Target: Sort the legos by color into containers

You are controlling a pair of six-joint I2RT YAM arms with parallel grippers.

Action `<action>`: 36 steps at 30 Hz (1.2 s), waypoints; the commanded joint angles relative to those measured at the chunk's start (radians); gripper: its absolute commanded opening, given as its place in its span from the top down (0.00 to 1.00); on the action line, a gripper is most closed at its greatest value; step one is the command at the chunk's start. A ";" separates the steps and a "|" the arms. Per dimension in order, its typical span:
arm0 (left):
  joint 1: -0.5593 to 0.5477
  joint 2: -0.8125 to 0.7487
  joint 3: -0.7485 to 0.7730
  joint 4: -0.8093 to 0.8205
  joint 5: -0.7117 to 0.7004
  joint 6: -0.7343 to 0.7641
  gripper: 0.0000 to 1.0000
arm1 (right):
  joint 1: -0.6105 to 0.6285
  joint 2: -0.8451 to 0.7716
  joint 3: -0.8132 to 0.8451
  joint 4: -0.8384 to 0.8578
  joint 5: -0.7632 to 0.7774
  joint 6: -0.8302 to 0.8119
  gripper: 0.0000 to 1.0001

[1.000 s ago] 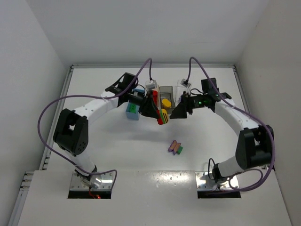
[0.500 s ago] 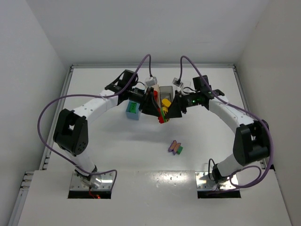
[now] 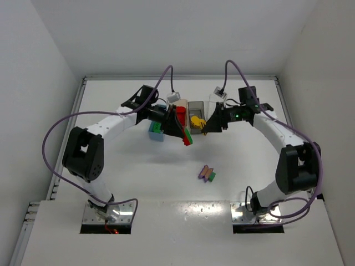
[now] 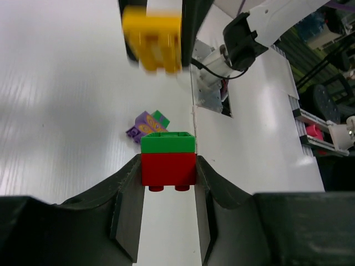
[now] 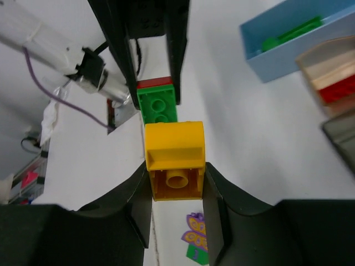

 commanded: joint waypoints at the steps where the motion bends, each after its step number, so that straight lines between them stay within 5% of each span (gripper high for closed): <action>1: 0.043 -0.069 -0.041 0.010 0.013 0.017 0.89 | -0.070 0.002 0.082 0.016 -0.031 -0.019 0.91; 9: 0.063 -0.112 -0.084 0.010 -0.045 0.026 0.89 | -0.018 0.158 0.168 0.115 0.226 0.085 0.92; 14: 0.091 -0.153 -0.093 0.010 -0.088 0.026 0.89 | 0.019 0.275 0.236 0.168 0.397 0.122 0.76; 21: 0.114 -0.172 -0.112 0.010 -0.099 0.026 0.89 | 0.019 0.427 0.358 0.197 0.490 0.131 0.76; 24: 0.114 -0.172 -0.112 0.010 -0.108 0.026 0.89 | 0.019 0.479 0.410 0.178 0.512 0.113 0.45; 25: 0.114 -0.172 -0.112 0.010 -0.108 0.026 0.89 | 0.028 0.479 0.420 0.165 0.512 0.102 0.25; 26: 0.123 -0.172 -0.112 0.010 -0.108 0.026 0.89 | 0.028 0.490 0.429 0.165 0.522 0.093 0.19; 30: 0.123 -0.172 -0.112 0.010 -0.117 0.026 0.89 | 0.049 0.447 0.429 0.155 0.454 0.064 0.15; 36: 0.132 -0.150 -0.103 0.010 -0.096 0.045 0.89 | 0.037 0.324 0.363 0.071 -0.026 -0.049 0.16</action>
